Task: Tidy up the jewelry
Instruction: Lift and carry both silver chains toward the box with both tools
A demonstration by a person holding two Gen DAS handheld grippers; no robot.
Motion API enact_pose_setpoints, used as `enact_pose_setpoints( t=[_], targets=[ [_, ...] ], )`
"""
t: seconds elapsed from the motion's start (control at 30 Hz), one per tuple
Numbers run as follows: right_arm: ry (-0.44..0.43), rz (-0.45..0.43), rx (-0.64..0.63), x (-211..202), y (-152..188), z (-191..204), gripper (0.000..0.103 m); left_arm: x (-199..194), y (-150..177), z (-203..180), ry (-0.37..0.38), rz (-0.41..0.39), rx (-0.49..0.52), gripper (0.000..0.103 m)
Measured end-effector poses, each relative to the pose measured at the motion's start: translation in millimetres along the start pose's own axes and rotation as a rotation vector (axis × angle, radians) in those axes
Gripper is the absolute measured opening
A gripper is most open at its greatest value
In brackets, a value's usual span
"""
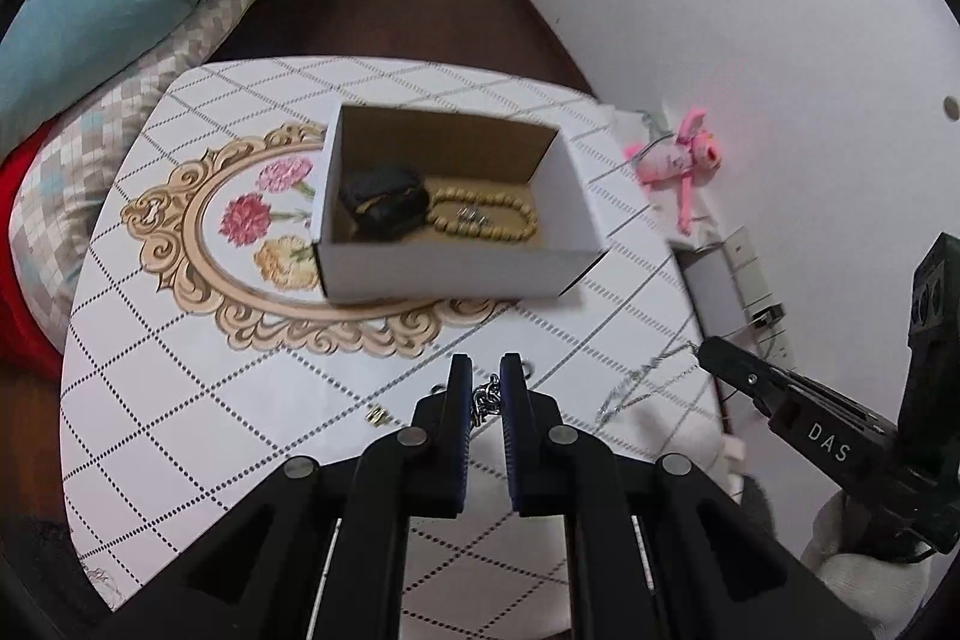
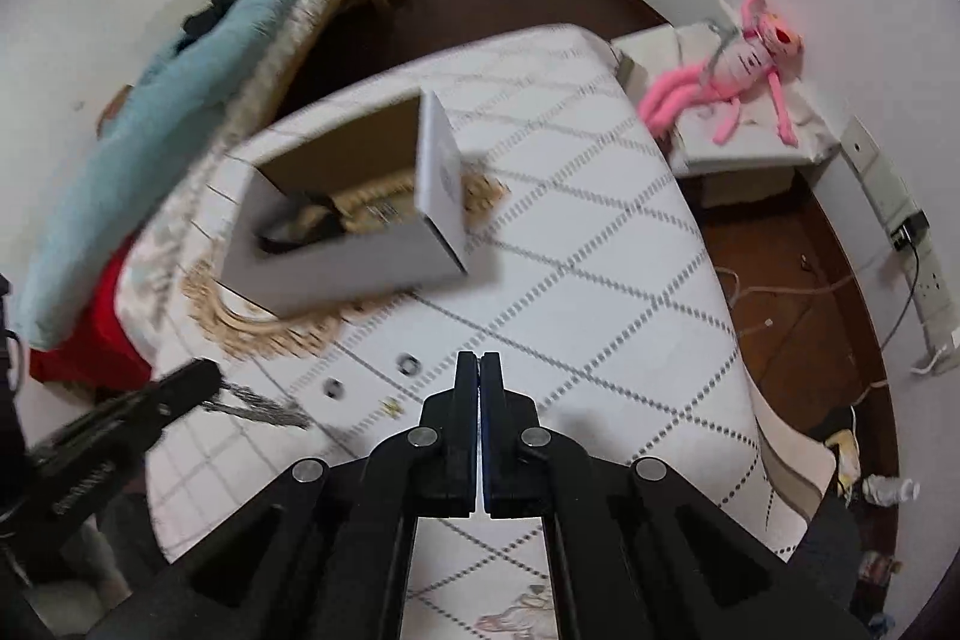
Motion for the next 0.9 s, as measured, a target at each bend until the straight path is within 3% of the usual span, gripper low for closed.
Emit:
enact_pose_setpoints(
  t=[0.23, 0.4, 0.6, 0.9],
  targets=[
    [-0.079, -0.099, -0.066, -46.3, -59.1, 37.5, 0.000, -23.4, -48.0, -15.3, 0.076, -0.054, -0.012, 0.007],
    [-0.106, -0.128, -0.128, -51.7, -108.1, 56.8, 0.000, -24.5, -96.8, -18.4, 0.069, -0.090, 0.011, 0.007],
    [-0.107, -0.079, -0.165, -13.9, -144.8, 75.7, 0.000, 3.7, -145.2, -9.0, 0.026, -0.063, 0.038, 0.007],
    [-0.044, 0.058, -0.159, 67.0, -168.2, 68.3, 0.000, 68.0, -166.6, 19.3, -0.078, 0.058, 0.064, 0.008]
  ],
)
Point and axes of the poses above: each gripper's, at about its wrist camera, not at the fingertips, and x roughly the way its jaws point, z to its left, y to its underside, the point moved 8 cm from there along x, roughly the way its jaws point, and after that the axes turned 5 degrees about -x, right-handed, at the moved point
